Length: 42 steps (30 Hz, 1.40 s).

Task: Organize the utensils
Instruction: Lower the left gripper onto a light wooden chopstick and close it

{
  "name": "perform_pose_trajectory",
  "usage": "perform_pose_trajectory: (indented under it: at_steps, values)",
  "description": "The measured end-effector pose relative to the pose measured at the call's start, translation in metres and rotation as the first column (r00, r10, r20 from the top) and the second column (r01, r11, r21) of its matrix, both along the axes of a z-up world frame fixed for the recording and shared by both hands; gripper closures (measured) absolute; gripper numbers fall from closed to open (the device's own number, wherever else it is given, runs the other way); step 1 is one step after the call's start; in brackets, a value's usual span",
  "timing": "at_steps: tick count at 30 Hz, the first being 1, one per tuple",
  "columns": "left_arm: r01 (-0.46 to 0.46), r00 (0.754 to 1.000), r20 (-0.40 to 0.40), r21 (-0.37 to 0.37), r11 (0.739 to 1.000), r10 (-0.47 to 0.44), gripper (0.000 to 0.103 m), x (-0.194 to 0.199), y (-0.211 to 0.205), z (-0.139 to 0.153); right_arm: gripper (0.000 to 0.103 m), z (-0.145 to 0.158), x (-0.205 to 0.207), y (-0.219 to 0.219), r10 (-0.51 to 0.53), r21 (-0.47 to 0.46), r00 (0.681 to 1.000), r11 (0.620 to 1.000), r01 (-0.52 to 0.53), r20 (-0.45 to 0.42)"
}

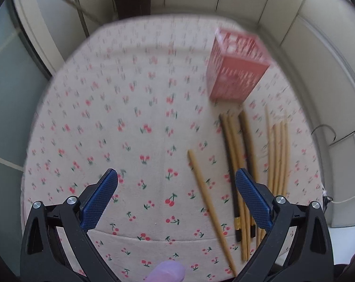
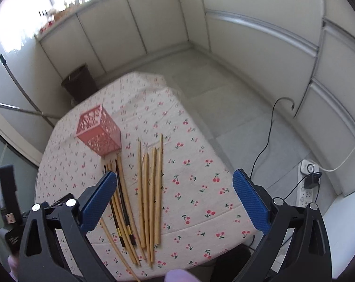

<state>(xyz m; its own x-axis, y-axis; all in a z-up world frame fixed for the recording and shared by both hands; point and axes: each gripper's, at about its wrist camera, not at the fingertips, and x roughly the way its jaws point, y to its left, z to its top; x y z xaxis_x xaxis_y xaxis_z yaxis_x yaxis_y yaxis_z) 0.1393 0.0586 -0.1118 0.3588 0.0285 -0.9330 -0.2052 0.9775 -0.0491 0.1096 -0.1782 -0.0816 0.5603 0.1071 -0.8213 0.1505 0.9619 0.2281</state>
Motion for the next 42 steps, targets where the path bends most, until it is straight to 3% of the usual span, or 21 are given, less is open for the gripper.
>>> perform_pose_trajectory:
  at_steps: [2, 7, 13, 17, 21, 23, 25, 29, 31, 36, 38, 40, 42]
  values:
    - [-0.034, 0.994, -0.107, -0.03, 0.999, 0.031, 0.007, 0.014, 0.008, -0.019, 0.007, -0.009, 0.02, 0.003, 0.012, 0.018, 0.998, 1.0, -0.011, -0.064]
    - [-0.121, 0.981, -0.159, -0.07, 0.99, 0.109, 0.008, 0.027, 0.02, -0.038, 0.007, -0.037, 0.062, 0.011, 0.053, 0.053, 0.983, 0.998, -0.045, -0.174]
    - [-0.214, 0.956, -0.218, -0.061, 0.975, 0.196, 0.009, 0.029, 0.021, -0.063, 0.007, -0.066, 0.075, 0.021, 0.082, -0.054, 0.974, 0.994, -0.096, -0.211]
    - [-0.254, 0.943, -0.235, -0.049, 0.966, 0.236, 0.009, 0.024, 0.019, -0.073, 0.007, -0.056, 0.076, 0.024, 0.093, -0.087, 0.984, 0.99, -0.107, -0.155]
    - [-0.238, 0.948, -0.219, -0.004, 0.971, 0.231, 0.011, 0.026, 0.011, -0.083, 0.007, -0.058, 0.078, 0.024, 0.091, -0.082, 0.983, 0.991, -0.106, -0.16]
    - [-0.226, 0.956, -0.19, 0.01, 0.974, 0.224, 0.021, 0.027, 0.004, -0.079, 0.007, -0.06, 0.081, 0.022, 0.074, -0.095, 0.983, 0.991, -0.091, -0.17]
    - [-0.19, 0.969, -0.157, 0.015, 0.982, 0.19, 0.046, 0.027, -0.009, -0.068, 0.007, -0.063, 0.083, 0.021, 0.059, -0.102, 0.983, 0.992, -0.077, -0.171]
    - [-0.147, 0.981, -0.123, 0.02, 0.989, 0.148, 0.07, 0.026, -0.019, -0.064, 0.007, -0.068, 0.087, 0.02, 0.035, -0.108, 0.982, 0.993, -0.055, -0.183]
    - [-0.129, 0.986, -0.109, -0.006, 0.992, 0.128, 0.088, 0.028, -0.019, -0.06, 0.007, -0.071, 0.09, 0.021, 0.027, -0.112, 0.979, 0.992, -0.05, -0.201]
    - [-0.132, 0.987, -0.105, -0.108, 0.985, 0.121, 0.097, 0.042, -0.001, -0.051, 0.008, -0.089, 0.102, 0.023, 0.036, -0.01, 0.961, 0.999, -0.04, -0.276]
    - [-0.132, 0.988, -0.093, -0.137, 0.982, 0.12, 0.097, 0.041, 0.007, -0.048, 0.017, -0.098, 0.108, 0.024, 0.044, 0.055, 0.949, 0.998, -0.028, -0.313]
    - [-0.125, 0.991, -0.075, -0.171, 0.977, 0.114, 0.097, 0.041, 0.022, -0.041, 0.038, -0.107, 0.113, 0.027, 0.065, 0.105, 0.934, 0.994, -0.03, -0.351]
    - [-0.108, 0.994, -0.048, -0.208, 0.972, 0.101, 0.097, 0.042, 0.031, -0.032, 0.048, -0.114, 0.118, 0.031, 0.059, 0.099, 0.926, 0.995, -0.024, -0.373]
